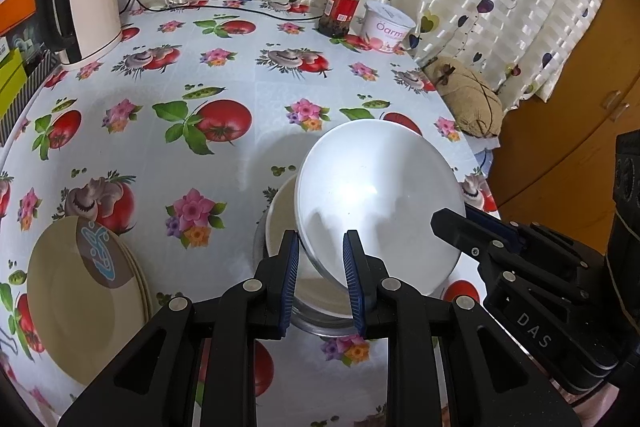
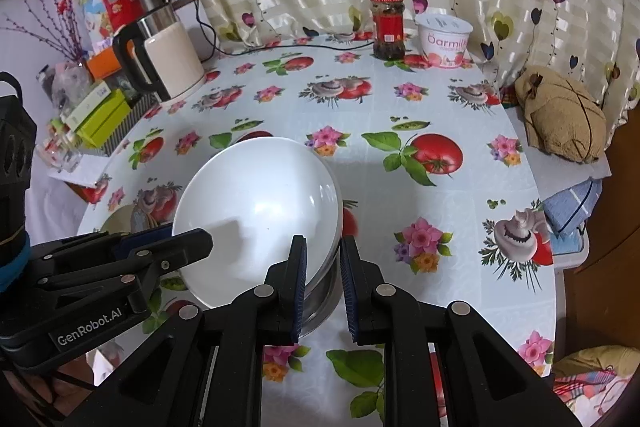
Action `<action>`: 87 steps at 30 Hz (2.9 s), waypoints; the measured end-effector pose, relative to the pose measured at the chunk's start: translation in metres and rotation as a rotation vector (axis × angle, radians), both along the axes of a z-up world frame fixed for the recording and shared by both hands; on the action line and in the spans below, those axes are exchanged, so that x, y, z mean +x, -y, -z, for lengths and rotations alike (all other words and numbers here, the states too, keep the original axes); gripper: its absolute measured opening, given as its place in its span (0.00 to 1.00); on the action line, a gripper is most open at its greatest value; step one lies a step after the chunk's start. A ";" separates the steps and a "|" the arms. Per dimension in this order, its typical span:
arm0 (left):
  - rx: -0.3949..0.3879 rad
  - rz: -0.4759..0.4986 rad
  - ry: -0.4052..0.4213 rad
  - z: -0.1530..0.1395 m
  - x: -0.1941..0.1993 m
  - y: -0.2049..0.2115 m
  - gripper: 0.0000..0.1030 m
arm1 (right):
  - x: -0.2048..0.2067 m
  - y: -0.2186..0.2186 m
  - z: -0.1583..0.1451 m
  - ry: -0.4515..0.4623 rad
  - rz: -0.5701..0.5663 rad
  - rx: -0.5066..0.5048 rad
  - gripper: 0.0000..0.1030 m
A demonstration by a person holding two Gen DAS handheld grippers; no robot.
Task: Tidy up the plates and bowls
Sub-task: 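Lower the white bowl into the steel bowl stack with the right gripper, then open the right gripper and withdraw from the bowl stack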
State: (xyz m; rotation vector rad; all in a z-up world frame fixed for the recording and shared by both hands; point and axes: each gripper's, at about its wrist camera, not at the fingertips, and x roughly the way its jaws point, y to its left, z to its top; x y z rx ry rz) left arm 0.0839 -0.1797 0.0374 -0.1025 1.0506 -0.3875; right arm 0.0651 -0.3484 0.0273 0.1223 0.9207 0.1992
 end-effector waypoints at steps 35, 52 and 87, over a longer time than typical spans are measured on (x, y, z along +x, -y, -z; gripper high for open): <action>-0.006 -0.018 -0.070 0.011 0.005 -0.010 0.23 | 0.012 -0.009 0.014 -0.072 -0.051 0.020 0.23; -0.051 -0.001 0.036 -0.005 0.001 -0.023 0.23 | 0.004 0.000 0.004 -0.039 -0.041 0.034 0.25; -0.079 -0.034 0.093 -0.011 -0.032 -0.056 0.24 | -0.036 0.008 -0.010 0.032 -0.123 0.097 0.47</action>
